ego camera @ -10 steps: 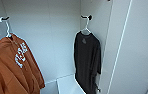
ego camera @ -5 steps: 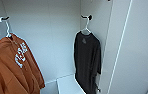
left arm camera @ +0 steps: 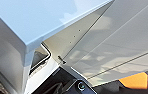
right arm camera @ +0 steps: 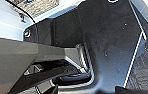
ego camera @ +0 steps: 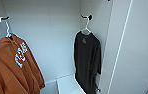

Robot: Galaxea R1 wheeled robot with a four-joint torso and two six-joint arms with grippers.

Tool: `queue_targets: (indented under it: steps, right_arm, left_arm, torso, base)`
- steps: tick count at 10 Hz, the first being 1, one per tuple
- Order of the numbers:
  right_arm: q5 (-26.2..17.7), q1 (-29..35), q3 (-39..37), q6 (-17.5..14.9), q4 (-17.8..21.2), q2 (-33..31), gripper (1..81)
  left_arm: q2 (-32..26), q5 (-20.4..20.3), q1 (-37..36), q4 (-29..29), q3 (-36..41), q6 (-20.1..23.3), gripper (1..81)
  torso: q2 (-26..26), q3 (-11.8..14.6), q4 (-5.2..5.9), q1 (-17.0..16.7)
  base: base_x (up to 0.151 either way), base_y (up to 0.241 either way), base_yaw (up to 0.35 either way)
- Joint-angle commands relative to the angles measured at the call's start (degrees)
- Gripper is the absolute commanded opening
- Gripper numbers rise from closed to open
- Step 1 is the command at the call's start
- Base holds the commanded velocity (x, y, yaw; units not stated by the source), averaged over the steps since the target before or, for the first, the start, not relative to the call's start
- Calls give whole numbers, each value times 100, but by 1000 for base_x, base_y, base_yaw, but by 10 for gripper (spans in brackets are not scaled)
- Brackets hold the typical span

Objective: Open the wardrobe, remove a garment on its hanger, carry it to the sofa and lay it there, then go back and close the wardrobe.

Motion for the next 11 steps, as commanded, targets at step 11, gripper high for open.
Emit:
queue_targets:
  steps: [11]
  right_arm:
    - [-253, 232, 22, 4, -59, 38, 811]
  left_arm:
    - [-543, 144, -3672, -1581, 1592, -1043, 811]
  torso:
    - [2, -4, 0, 6]
  base:
    - [0, 0, 0]
